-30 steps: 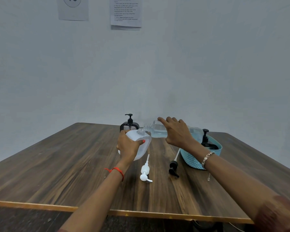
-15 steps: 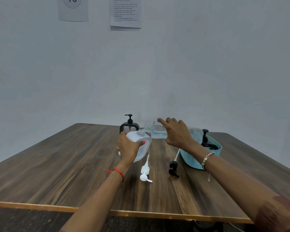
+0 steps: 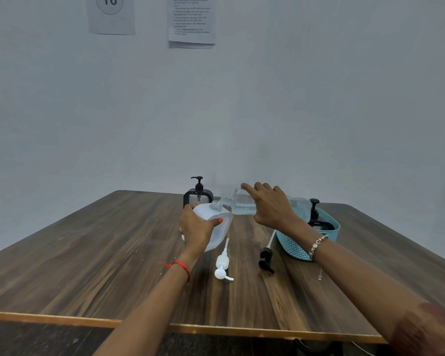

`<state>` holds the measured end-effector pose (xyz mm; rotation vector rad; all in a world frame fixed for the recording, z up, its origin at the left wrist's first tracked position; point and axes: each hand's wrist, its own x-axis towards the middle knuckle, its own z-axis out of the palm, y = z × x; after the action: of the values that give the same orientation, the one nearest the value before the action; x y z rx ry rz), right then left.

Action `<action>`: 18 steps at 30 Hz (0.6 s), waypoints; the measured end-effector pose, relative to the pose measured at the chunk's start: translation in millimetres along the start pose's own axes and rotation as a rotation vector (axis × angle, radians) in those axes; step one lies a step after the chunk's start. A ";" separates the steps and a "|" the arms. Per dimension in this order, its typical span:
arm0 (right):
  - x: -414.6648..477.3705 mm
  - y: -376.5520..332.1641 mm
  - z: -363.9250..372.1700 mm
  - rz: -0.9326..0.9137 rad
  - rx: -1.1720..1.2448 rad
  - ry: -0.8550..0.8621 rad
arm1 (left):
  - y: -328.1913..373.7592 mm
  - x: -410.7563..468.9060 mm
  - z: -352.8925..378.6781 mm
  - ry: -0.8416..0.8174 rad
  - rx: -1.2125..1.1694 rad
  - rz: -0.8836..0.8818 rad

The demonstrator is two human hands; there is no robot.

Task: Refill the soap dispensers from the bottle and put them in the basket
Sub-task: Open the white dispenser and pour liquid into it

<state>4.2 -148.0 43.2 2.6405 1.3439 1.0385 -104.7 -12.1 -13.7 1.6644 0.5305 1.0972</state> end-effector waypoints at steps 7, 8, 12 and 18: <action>-0.9 0.4 0.0 0.001 -0.009 0.006 | -0.8 0.4 1.2 -0.002 0.002 -0.013; -0.9 0.4 0.4 0.000 -0.011 0.007 | -1.1 0.5 1.1 -0.003 0.000 -0.015; -0.9 0.1 2.2 0.000 -0.007 0.012 | -2.0 1.3 1.0 -0.005 -0.011 -0.019; -0.9 0.8 3.7 0.004 -0.003 0.014 | -3.9 2.9 1.9 -0.008 -0.016 -0.014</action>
<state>6.4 -148.1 40.1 2.6399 1.3391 1.0612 -101.0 -9.3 -16.2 1.6481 0.5266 1.0813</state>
